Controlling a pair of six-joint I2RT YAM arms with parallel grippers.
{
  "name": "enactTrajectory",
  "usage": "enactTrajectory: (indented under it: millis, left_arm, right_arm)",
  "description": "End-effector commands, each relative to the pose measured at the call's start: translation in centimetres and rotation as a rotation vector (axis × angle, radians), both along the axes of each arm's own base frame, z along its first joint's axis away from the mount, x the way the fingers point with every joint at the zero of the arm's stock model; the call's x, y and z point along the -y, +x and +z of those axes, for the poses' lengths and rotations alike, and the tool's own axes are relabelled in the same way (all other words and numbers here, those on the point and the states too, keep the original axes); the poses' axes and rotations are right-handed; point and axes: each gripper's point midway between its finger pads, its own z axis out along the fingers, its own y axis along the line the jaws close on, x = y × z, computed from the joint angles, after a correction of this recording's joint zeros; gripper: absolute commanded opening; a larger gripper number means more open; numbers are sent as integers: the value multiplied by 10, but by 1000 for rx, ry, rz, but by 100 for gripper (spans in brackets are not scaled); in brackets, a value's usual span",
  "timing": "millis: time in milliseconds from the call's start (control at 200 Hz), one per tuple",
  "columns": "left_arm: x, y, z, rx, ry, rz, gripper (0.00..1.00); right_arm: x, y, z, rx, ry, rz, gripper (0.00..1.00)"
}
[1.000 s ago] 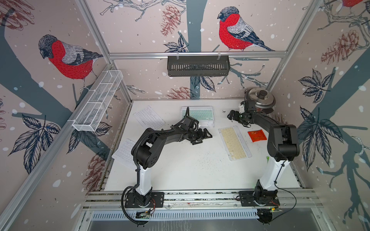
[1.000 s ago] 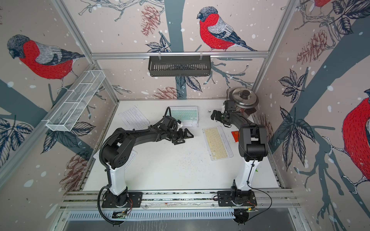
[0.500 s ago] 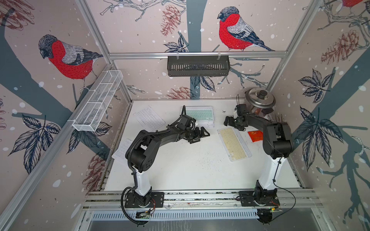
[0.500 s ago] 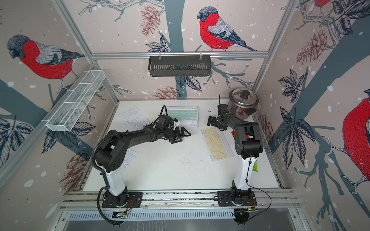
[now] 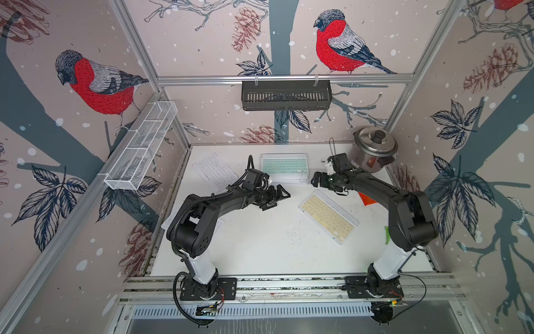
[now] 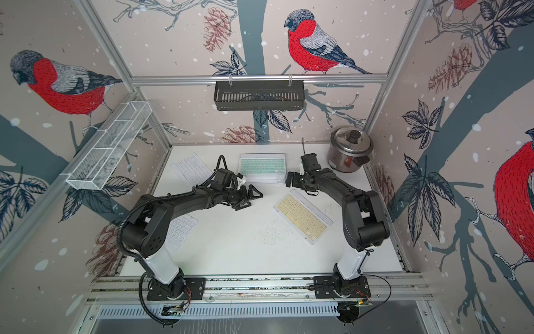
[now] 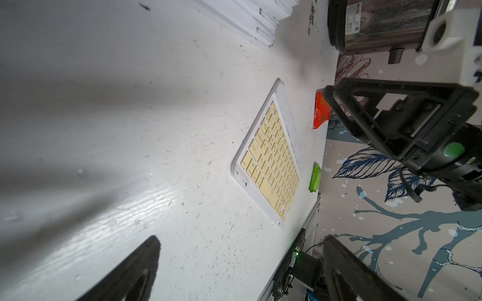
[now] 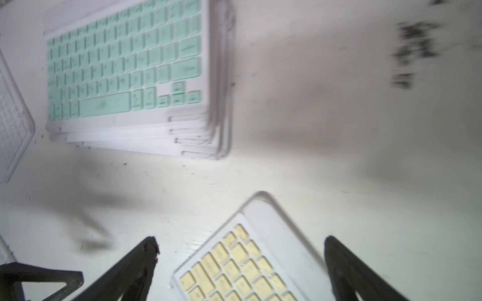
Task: Stack the numeric keypads
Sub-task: Move the numeric keypad to the center of the board.
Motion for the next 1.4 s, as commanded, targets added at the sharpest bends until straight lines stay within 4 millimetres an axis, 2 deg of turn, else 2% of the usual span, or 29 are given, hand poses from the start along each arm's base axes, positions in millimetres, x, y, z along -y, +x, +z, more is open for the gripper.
enactTrajectory:
  millis: [0, 25, 85, 275, 405, 541, 711, 826, 1006, 1126, 1186, 1287, 1392]
  left_arm:
    - [10, -3, -7, 8, 23, -35, 96]
    - [17, 4, 1, 33, 20, -40, 96]
    - [31, 8, 1, 45, 27, -64, 96]
    - [68, 25, 3, 85, 38, -110, 96]
    - [82, 38, -6, 85, 59, -130, 96]
    - [89, 35, -16, 66, 64, -149, 96]
    - [82, 24, -24, 51, 84, -157, 96]
    - [68, 17, -27, 35, 89, -148, 96]
    - [21, 11, -31, 4, 94, -60, 96]
    - [-8, 8, -20, 21, 95, -5, 96]
    - [-25, 1, -23, 16, 125, 17, 97]
    - [-45, 1, -23, 16, 137, 59, 96]
    - [-56, 0, -26, 3, 137, 85, 96]
  right_arm:
    - [50, -34, -11, -69, -47, -165, 100]
    - [60, -42, -13, -79, -43, -195, 100]
    - [79, -63, -18, -100, -36, -257, 100]
    - [119, -111, -34, -152, -72, -398, 100]
    - [110, -126, -52, -209, -2, -389, 100]
    - [99, -133, -64, -241, 40, -382, 100]
    - [69, -139, -72, -258, 88, -328, 100]
    - [36, -132, -70, -251, 136, -277, 100]
    - [-21, -115, -59, -231, 175, -168, 100]
    - [-44, -103, -57, -228, 164, -116, 100]
    - [-61, -97, -54, -223, 196, -86, 100]
    - [-94, -85, -47, -214, 233, -25, 100]
    - [-121, -73, -44, -211, 262, 30, 100]
